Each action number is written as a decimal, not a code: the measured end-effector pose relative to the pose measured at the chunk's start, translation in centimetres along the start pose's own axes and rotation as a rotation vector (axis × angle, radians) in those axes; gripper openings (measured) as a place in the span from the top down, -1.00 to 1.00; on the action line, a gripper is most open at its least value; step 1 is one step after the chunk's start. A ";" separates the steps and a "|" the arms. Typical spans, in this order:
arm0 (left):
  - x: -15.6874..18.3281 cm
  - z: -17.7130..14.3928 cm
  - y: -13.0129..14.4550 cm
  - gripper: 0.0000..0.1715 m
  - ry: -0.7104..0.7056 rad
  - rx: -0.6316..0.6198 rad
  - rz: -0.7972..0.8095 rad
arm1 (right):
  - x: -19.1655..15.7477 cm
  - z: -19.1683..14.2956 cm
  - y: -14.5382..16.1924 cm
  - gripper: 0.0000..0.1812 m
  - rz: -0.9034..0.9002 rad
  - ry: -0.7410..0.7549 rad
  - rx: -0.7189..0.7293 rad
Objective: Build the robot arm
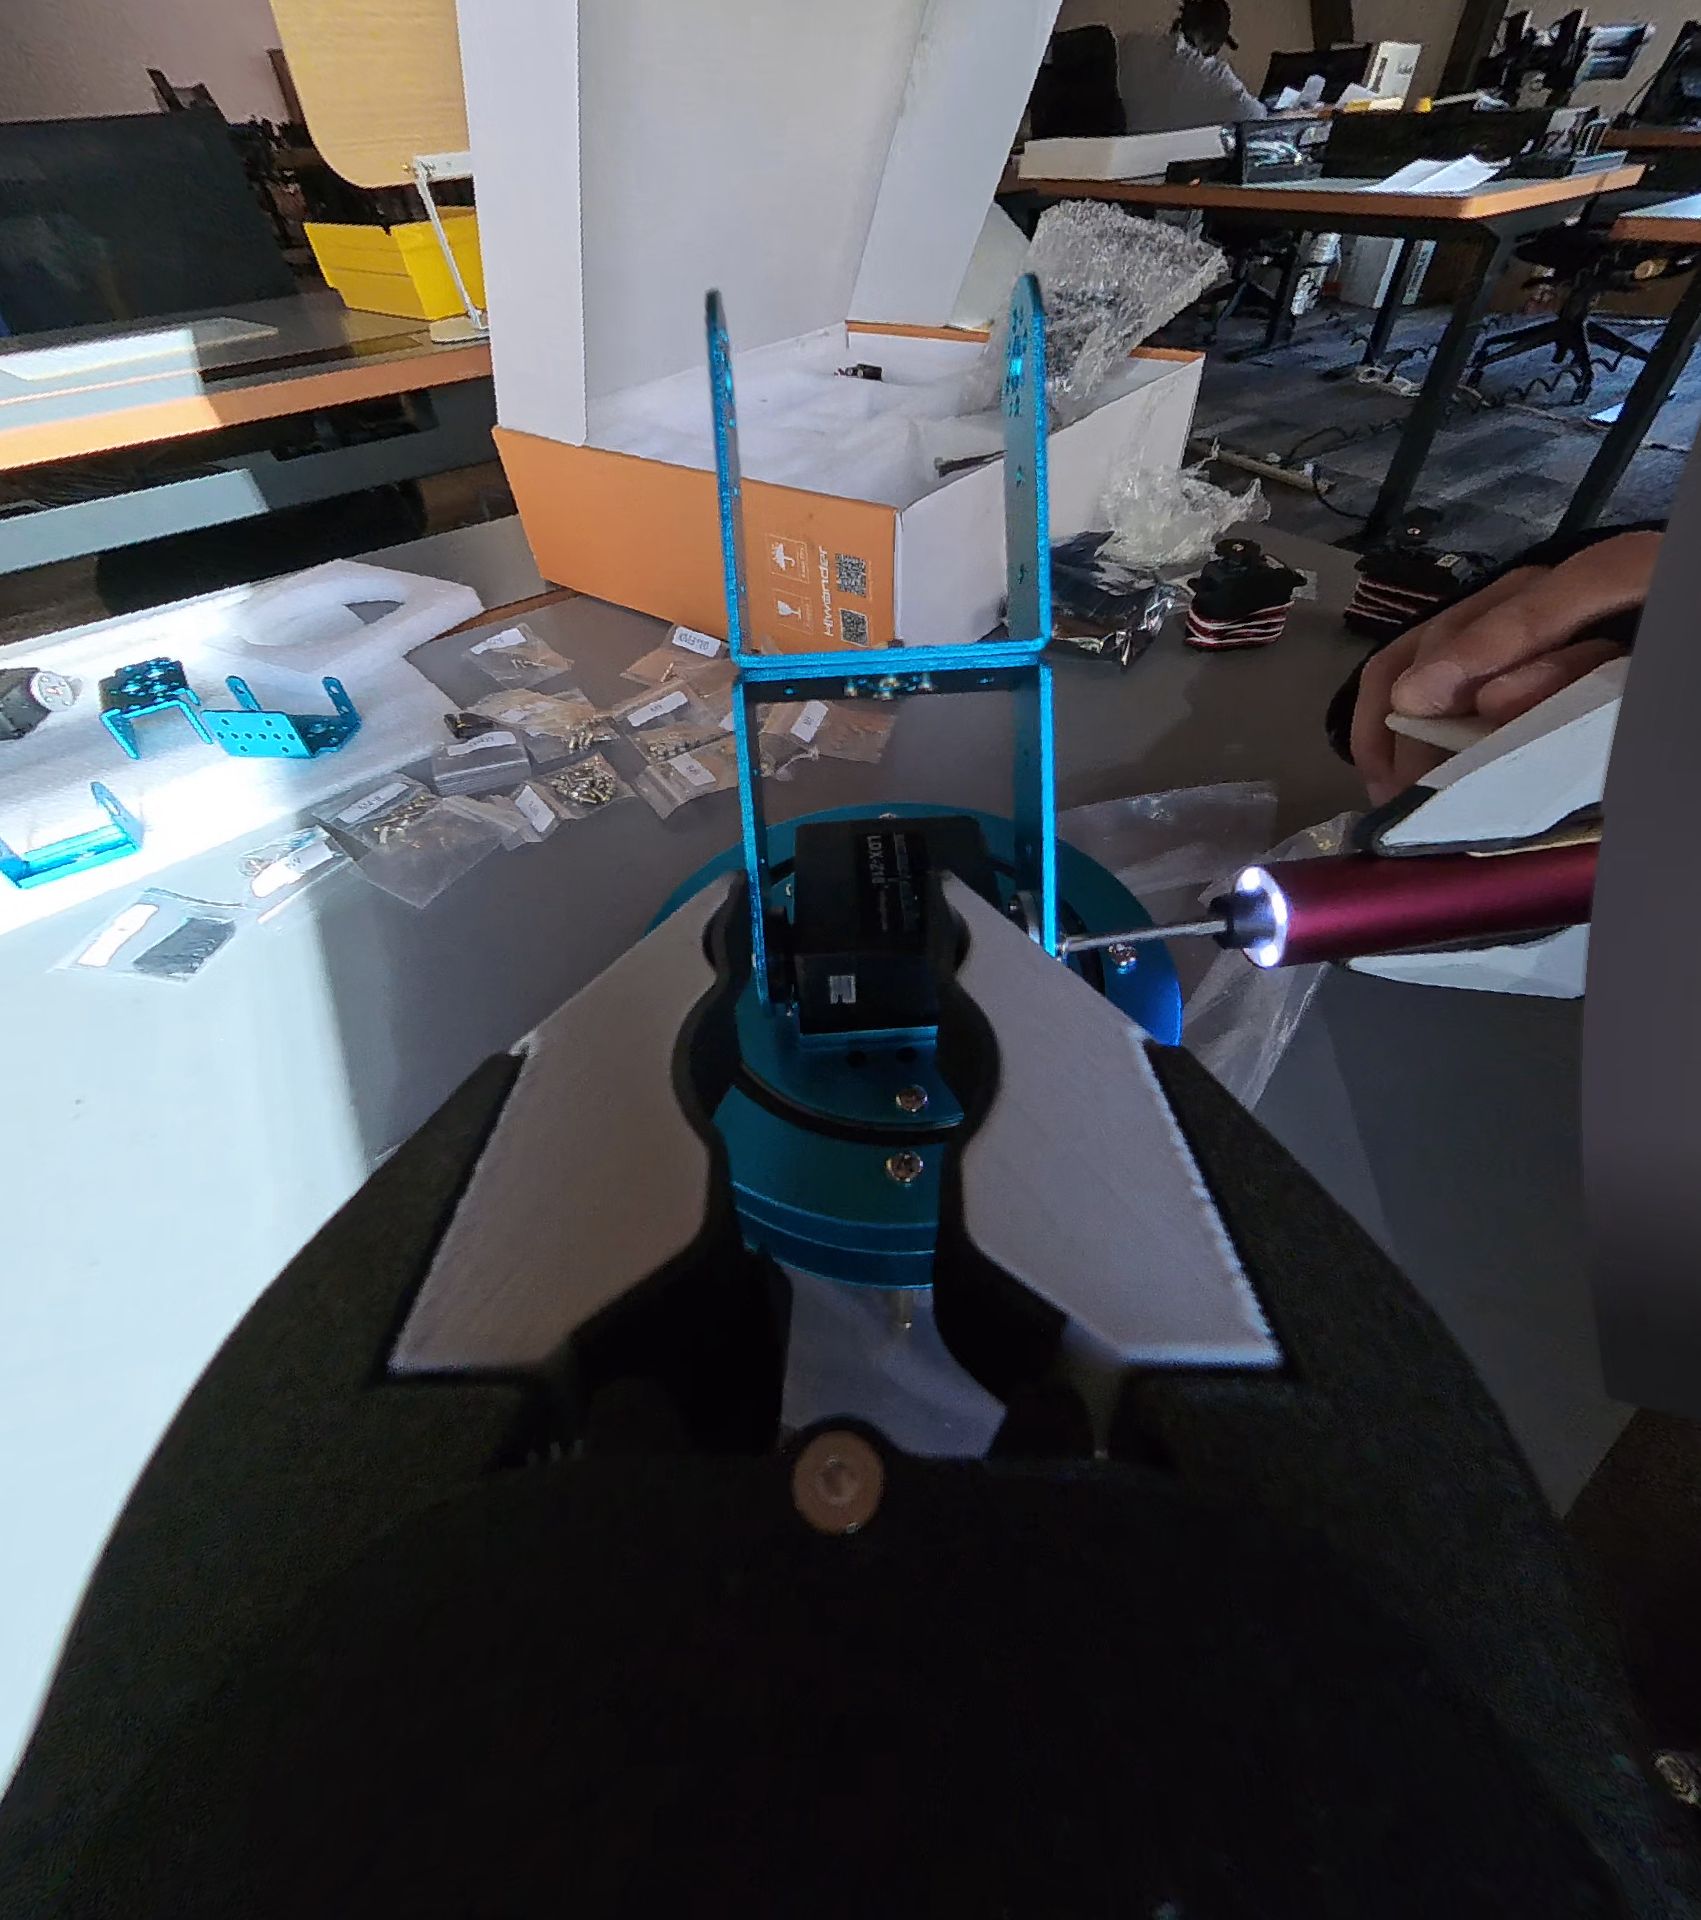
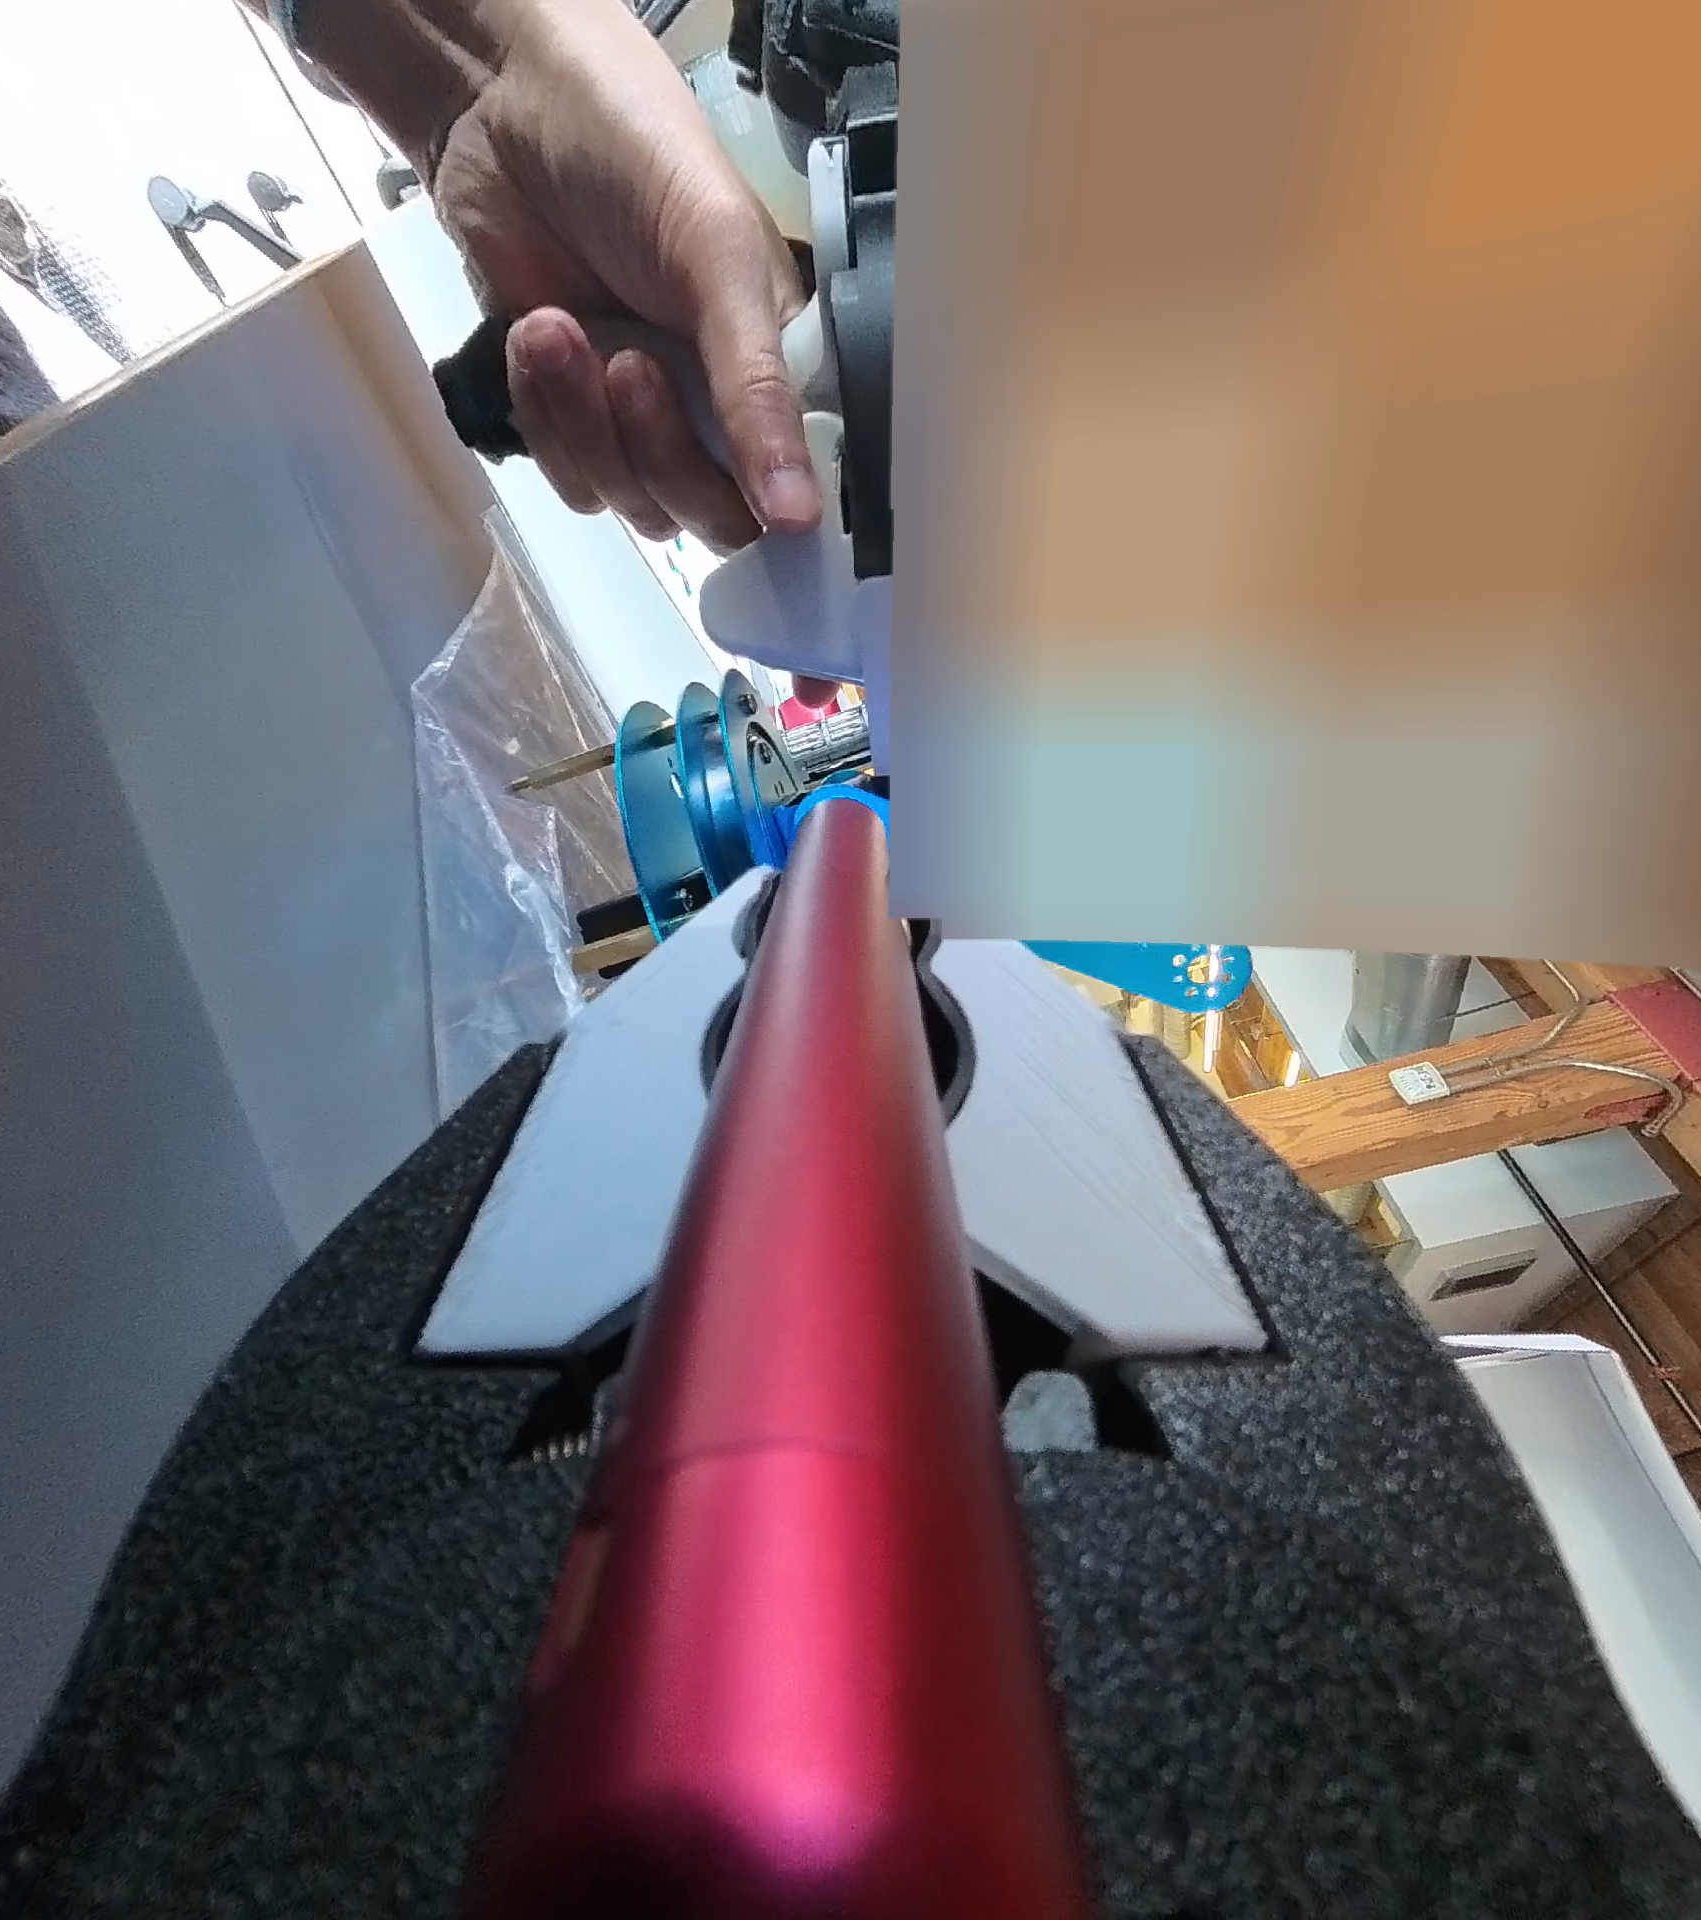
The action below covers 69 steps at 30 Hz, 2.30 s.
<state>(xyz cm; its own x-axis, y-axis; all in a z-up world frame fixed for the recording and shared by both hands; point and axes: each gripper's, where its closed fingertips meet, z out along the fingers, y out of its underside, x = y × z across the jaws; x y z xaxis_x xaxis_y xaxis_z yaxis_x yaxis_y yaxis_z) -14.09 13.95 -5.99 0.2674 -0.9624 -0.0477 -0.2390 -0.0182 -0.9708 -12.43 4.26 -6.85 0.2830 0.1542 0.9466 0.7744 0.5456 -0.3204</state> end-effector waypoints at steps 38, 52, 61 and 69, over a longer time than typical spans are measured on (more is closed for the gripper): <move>0.0 0.0 0.0 0.61 -0.041 0.000 0.028 | -0.1 0.2 0.0 0.76 -0.093 0.017 0.011; 0.0 -0.1 0.0 0.60 -0.046 0.002 0.034 | 0.2 0.2 0.2 0.76 -0.021 -0.007 0.012; -0.1 0.0 0.0 0.60 -0.046 -0.001 0.059 | 0.2 0.2 0.2 0.76 -0.020 -0.007 0.013; -0.1 -0.1 -0.1 0.60 -0.049 -0.014 0.068 | -0.4 -1.1 0.1 0.76 -0.062 -0.040 0.029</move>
<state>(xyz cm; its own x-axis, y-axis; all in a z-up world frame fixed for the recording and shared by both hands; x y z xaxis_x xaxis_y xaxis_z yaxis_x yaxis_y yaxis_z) -14.22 14.05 -5.88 0.2956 -0.9471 -0.1250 -0.2708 0.0424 -0.9617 -11.84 3.35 -7.28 0.2116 0.1523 0.9654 0.7729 0.5785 -0.2607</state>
